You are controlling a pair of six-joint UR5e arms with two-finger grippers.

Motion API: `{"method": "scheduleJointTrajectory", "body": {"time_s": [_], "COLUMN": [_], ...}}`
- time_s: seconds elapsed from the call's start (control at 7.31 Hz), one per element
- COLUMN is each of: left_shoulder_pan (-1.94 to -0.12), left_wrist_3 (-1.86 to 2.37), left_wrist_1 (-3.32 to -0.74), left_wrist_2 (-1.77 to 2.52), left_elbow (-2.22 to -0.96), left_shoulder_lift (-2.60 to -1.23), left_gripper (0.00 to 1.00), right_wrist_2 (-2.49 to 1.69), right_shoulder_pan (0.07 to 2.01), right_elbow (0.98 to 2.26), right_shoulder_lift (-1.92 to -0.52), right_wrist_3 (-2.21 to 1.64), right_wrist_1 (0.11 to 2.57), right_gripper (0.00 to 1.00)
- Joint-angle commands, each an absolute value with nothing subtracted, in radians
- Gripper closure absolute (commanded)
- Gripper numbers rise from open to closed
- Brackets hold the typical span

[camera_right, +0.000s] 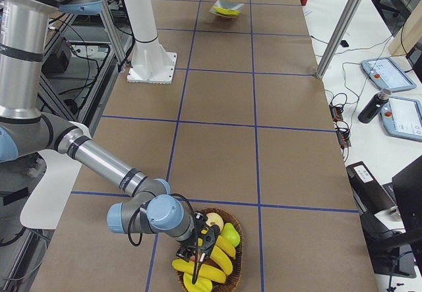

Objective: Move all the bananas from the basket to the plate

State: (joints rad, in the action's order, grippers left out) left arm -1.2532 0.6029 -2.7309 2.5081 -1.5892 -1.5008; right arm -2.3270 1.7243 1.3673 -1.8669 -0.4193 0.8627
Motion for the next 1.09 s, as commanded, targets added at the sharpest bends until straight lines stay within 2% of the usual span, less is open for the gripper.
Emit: {"method": "scheduleJointTrajectory", "body": {"time_s": [0.0,0.96], "left_shoulder_pan": [-1.253,-1.255], "left_wrist_3": [0.603,0.603], "left_wrist_1": [-2.732,-2.734], "left_wrist_2": [2.508,2.511], "left_elbow": [-1.589,-1.589], "left_shoulder_lift": [-1.499,-1.499], "left_gripper": [0.0,0.0], "right_wrist_2": [-2.326,-2.237], "right_shoulder_pan": [1.7,1.648], "right_elbow": [1.361,1.347], "right_shoulder_lift": [-1.899,-1.887], "right_wrist_3": [-0.475,-0.476], "right_wrist_1": [0.807,0.805], "right_gripper": [0.11,0.14]}}
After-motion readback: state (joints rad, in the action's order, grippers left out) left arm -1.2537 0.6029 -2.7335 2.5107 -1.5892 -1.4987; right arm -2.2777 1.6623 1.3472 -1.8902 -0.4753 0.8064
